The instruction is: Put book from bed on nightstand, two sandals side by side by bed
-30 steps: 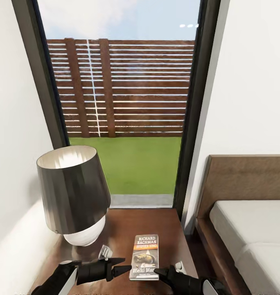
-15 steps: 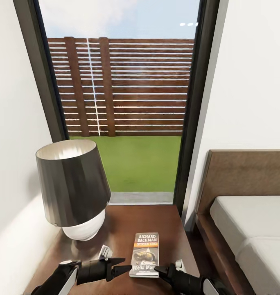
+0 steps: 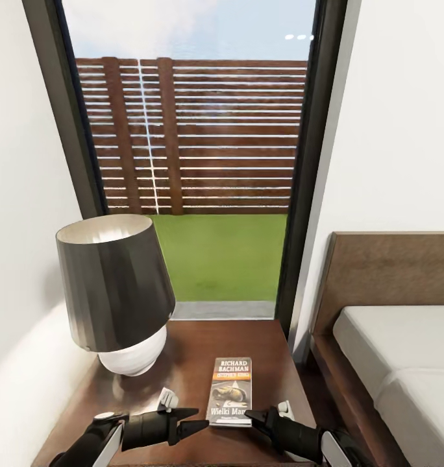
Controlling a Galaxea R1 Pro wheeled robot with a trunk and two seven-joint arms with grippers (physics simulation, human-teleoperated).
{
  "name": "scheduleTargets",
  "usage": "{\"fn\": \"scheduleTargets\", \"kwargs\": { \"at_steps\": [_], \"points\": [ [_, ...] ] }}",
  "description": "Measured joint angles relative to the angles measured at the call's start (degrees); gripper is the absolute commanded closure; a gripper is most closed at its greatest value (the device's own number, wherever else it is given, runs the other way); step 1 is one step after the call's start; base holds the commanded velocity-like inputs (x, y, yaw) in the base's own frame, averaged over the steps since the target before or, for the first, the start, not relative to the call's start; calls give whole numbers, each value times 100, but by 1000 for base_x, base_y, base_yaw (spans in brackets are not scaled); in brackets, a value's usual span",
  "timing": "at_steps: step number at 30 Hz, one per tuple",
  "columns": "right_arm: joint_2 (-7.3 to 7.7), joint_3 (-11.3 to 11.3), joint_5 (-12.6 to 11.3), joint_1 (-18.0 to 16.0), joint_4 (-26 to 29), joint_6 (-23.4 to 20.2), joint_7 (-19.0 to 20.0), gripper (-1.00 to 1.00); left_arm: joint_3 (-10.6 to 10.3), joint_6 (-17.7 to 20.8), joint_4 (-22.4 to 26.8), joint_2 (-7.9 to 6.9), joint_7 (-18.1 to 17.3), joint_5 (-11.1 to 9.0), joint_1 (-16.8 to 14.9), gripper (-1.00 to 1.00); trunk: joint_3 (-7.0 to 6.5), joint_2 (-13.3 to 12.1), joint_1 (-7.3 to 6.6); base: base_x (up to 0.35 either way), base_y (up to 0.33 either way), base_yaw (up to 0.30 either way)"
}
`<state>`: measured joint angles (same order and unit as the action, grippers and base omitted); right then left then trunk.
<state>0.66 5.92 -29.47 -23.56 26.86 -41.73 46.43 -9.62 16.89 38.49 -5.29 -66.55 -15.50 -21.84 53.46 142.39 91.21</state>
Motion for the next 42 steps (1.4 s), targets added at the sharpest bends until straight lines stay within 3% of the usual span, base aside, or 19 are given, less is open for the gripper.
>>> {"fn": "scheduleTargets", "kwargs": {
  "at_steps": [4, 17, 42],
  "points": [
    [-1, 2, 3, 0, 1, 1, -1, 100, 0, 0, 0, 0, 0, 0, 0, -100, 0, 0, 0, 0, 0, 0],
    [0, -15, 122, 2, -452, 87, -83, 100, -4, 0, 0, 0, 0, 0, -1, -100, -232, -521, -283, 0, 0, 0],
    [2, -11, 127, 2, -452, 91, -75, 100, -1, 0, 0, 0, 0, 0, -1, -100, -287, -643, -350, 0, 0, 0]
  ]
}}
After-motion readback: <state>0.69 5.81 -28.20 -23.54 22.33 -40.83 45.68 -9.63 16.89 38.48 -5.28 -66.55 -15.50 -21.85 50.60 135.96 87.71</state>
